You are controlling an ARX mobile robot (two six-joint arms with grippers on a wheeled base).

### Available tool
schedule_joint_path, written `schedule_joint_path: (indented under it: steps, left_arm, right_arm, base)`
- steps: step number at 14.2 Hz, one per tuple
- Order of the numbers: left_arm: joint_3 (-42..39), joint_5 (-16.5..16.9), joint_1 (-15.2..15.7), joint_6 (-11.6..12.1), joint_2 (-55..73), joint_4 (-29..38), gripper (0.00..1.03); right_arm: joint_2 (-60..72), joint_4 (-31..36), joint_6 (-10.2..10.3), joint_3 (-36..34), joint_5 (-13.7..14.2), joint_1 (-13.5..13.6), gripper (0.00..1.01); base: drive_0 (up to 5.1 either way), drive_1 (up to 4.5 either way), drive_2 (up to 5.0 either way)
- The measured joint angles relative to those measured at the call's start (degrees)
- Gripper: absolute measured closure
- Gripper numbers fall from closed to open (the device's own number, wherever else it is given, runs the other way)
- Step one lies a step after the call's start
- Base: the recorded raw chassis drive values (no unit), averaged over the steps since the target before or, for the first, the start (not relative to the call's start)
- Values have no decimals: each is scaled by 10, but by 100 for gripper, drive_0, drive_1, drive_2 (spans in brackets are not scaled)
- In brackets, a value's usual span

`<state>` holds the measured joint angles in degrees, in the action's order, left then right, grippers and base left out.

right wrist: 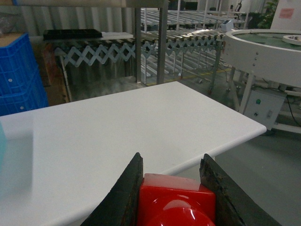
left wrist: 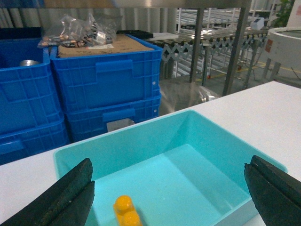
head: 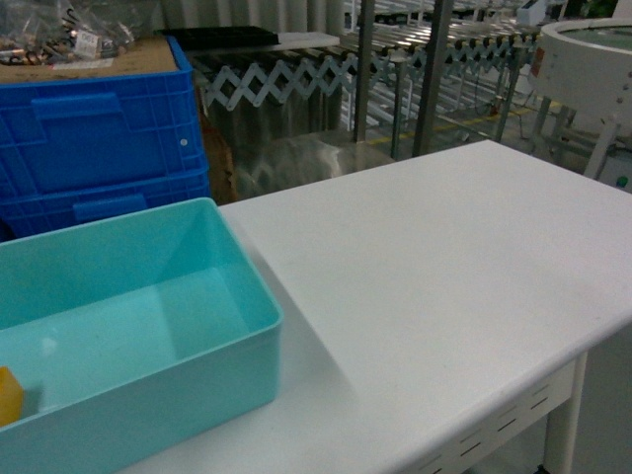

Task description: Pick red block from blue box to shelf

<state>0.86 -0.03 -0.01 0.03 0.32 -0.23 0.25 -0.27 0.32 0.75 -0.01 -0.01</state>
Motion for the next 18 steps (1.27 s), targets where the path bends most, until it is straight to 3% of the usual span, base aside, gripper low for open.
schedule_joint_path:
  steps: [18]
  left_arm:
    - [0, 0, 0, 0, 0, 0, 5]
  right_arm:
    - [0, 0, 0, 0, 0, 0, 72]
  base:
    - [-141, -141, -141]
